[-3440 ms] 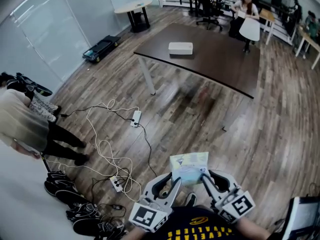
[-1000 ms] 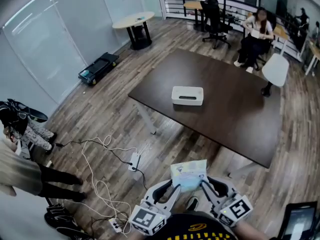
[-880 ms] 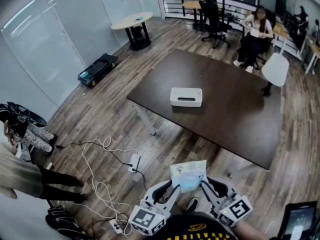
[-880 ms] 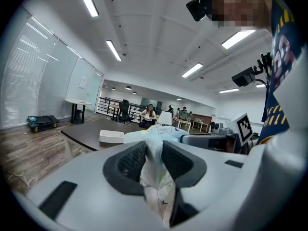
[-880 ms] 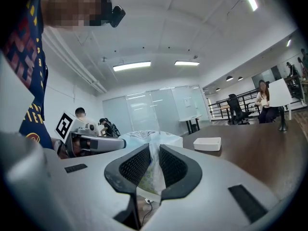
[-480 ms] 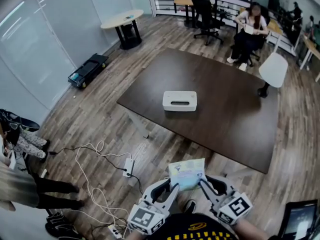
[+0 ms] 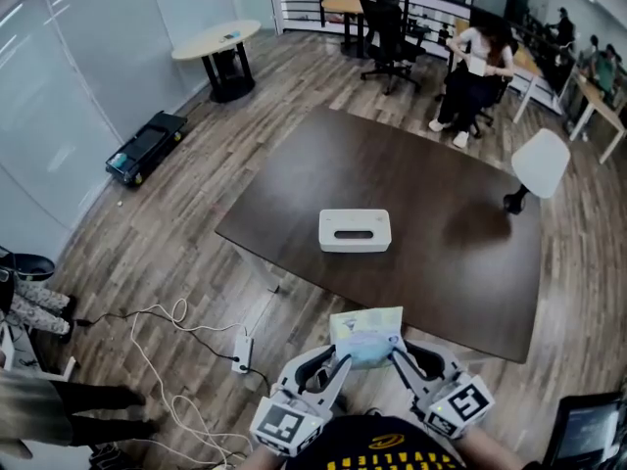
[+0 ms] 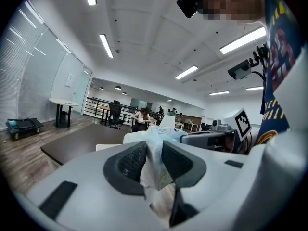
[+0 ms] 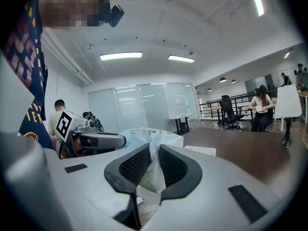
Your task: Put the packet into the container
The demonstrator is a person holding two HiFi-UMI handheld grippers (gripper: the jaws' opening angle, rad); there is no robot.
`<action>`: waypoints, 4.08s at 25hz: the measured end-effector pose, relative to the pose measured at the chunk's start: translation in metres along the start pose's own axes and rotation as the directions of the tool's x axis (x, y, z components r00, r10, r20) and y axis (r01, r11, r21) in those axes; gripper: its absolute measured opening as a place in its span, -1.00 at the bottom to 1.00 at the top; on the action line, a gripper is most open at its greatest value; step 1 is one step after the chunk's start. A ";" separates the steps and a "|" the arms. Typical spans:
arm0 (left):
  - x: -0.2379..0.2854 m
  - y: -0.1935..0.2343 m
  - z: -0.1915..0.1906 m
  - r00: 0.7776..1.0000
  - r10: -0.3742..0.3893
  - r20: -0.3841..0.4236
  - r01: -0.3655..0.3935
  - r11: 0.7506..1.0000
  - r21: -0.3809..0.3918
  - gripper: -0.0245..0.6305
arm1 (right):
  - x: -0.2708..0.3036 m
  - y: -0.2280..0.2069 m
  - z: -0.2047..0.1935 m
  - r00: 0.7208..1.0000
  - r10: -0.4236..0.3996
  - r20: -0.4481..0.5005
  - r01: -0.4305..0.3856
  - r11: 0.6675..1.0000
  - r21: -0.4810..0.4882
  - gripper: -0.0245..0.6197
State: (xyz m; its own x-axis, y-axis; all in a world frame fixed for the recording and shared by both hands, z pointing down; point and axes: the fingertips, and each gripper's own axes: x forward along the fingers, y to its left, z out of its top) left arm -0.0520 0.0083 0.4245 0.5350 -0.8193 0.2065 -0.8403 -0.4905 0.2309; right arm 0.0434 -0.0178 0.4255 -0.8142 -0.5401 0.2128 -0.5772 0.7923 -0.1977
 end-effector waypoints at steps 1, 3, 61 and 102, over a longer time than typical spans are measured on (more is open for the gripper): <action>0.002 0.011 0.005 1.000 -0.009 0.003 0.009 1.000 0.002 -0.59 | 0.010 -0.001 0.004 1.000 -0.008 0.000 0.008 1.000 0.001 -0.72; 0.008 0.031 0.013 1.000 -0.025 0.007 0.025 1.000 -0.004 -0.59 | 0.031 -0.006 0.012 1.000 -0.025 -0.001 0.025 1.000 0.005 -0.72; 0.279 0.237 -0.060 0.912 -0.138 -0.387 0.243 0.941 0.236 -0.59 | 0.254 -0.260 -0.064 0.949 -0.151 -0.277 0.109 0.981 -0.163 -0.72; 0.282 0.266 -0.131 0.821 -0.030 -0.571 0.128 0.983 0.132 -0.52 | 0.265 -0.270 -0.130 0.871 -0.199 -0.449 0.099 0.967 -0.236 -0.62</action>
State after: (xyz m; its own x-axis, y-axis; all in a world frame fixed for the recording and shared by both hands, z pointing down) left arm -0.1132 -0.3141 0.6683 0.5146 -0.4880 0.7050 -0.7690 -0.6263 0.1279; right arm -0.0084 -0.3385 0.6593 -0.5672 -0.5007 0.6539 -0.6237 0.7797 0.0560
